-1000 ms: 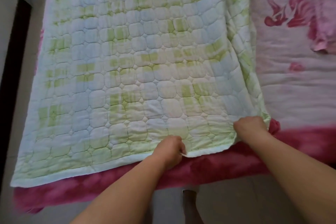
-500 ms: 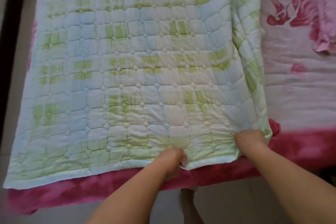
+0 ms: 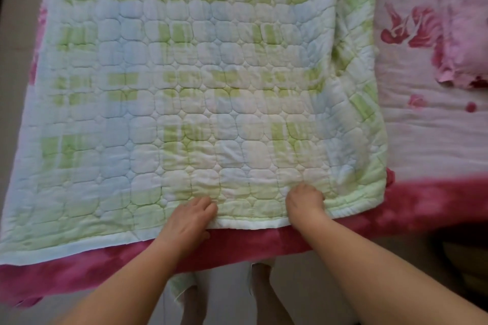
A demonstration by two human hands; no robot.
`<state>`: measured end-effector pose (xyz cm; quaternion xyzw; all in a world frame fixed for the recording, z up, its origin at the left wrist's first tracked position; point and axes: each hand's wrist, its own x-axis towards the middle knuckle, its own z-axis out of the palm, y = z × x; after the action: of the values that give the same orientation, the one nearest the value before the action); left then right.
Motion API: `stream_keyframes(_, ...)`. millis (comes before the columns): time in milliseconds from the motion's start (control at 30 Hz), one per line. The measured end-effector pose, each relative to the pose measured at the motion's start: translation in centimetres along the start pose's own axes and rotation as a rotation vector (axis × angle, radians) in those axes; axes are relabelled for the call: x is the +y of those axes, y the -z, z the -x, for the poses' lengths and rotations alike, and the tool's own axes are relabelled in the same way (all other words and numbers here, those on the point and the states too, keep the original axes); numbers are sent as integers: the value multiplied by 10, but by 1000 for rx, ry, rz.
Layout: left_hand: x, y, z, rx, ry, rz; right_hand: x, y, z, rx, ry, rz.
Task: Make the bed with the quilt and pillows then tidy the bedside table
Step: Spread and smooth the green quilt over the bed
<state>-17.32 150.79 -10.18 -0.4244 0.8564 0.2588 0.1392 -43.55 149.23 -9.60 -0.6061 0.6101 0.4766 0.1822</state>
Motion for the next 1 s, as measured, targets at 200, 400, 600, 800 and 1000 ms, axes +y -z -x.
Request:
stream_keyframes(200,-2,-9,3,-81,90,126,3,-10,7,79,11,-42)
stream_keyframes(400,-3,3,21,-81,69,155,-15,10,27,139,11,3)
stream_keyframes(600,-63,5,75,-51,124,-45,-123,44,55,548,661,-345)
stream_keyframes(800,-97,-8,96,29,115,-14,-189,48,58,496,709,-295)
stream_keyframes(1000,-93,-7,97,-255,193,107,-201,44,57,354,649,-302)
